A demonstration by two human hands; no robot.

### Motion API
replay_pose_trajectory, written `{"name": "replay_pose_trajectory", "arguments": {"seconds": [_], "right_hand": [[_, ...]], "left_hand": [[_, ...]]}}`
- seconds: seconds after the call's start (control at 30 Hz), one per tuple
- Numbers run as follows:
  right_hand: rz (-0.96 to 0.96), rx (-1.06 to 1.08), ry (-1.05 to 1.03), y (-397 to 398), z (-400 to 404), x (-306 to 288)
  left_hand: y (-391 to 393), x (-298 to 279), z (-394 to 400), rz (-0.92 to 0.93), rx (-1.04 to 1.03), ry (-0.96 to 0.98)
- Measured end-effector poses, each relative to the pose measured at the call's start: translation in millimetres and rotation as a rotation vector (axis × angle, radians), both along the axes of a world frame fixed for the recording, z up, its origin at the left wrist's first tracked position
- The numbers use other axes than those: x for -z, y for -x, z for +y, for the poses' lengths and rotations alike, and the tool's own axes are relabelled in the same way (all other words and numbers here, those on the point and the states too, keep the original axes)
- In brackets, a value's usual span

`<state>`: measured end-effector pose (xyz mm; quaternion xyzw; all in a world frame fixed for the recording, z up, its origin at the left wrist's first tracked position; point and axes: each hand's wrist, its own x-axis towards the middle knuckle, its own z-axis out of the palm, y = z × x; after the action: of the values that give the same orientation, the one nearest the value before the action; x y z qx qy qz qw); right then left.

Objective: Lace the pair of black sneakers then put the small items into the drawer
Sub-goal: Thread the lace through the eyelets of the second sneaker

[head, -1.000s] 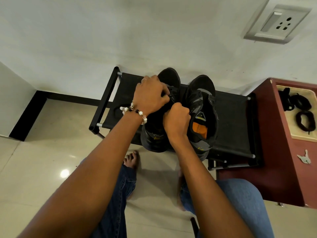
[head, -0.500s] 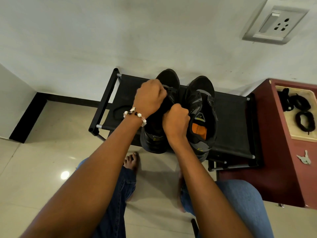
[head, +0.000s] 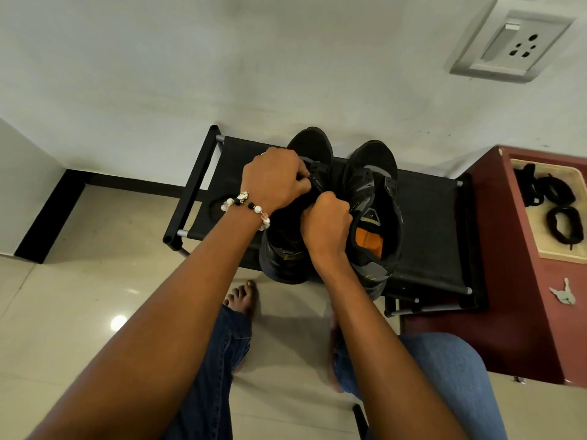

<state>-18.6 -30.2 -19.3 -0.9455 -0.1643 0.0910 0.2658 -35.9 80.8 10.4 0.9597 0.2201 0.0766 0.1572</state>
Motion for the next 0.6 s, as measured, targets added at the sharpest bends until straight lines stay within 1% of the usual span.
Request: {"name": "replay_pose_trajectory", "arguments": {"seconds": [0.07,0.17,0.23,0.3,0.4,0.43,0.5,0.57,0.6], "right_hand": [[0.002,-0.005,0.004,-0.8,0.2,0.8],[0.011,0.0,0.0,-1.7,-0.1,1.3],[0.015,0.001,-0.001,-1.3,-0.1,1.3],[0.017,-0.003,-0.008,-0.7,-0.4,0.2],[0.018,0.005,-0.014,-0.9,-0.1,-0.4],[0.022,0.013,-0.012,-1.2,0.4,-0.2],[0.03,0.028,-0.009,-2.1,1.6,1.5],[0.028,0.034,-0.009,-2.2,2.8,2.1],[0.025,0.033,-0.009,-2.1,2.7,1.6]], "left_hand": [[-1.0,-2.0,-7.4,0.039,-0.022,-0.106],[-4.5,2.8,-17.3,0.042,-0.06,-0.245],[-5.5,9.6,-16.5,0.025,-0.036,-0.276],[-6.0,12.4,-12.9,0.01,-0.022,-0.251],[-6.2,8.6,-9.1,-0.02,-0.05,-0.155],[-5.4,8.2,-4.7,-0.042,-0.097,-0.076],[-2.7,11.2,10.1,-0.105,-0.182,0.163],[2.5,15.1,18.8,-0.162,-0.159,0.356],[4.3,15.5,18.7,-0.172,-0.11,0.392]]}}
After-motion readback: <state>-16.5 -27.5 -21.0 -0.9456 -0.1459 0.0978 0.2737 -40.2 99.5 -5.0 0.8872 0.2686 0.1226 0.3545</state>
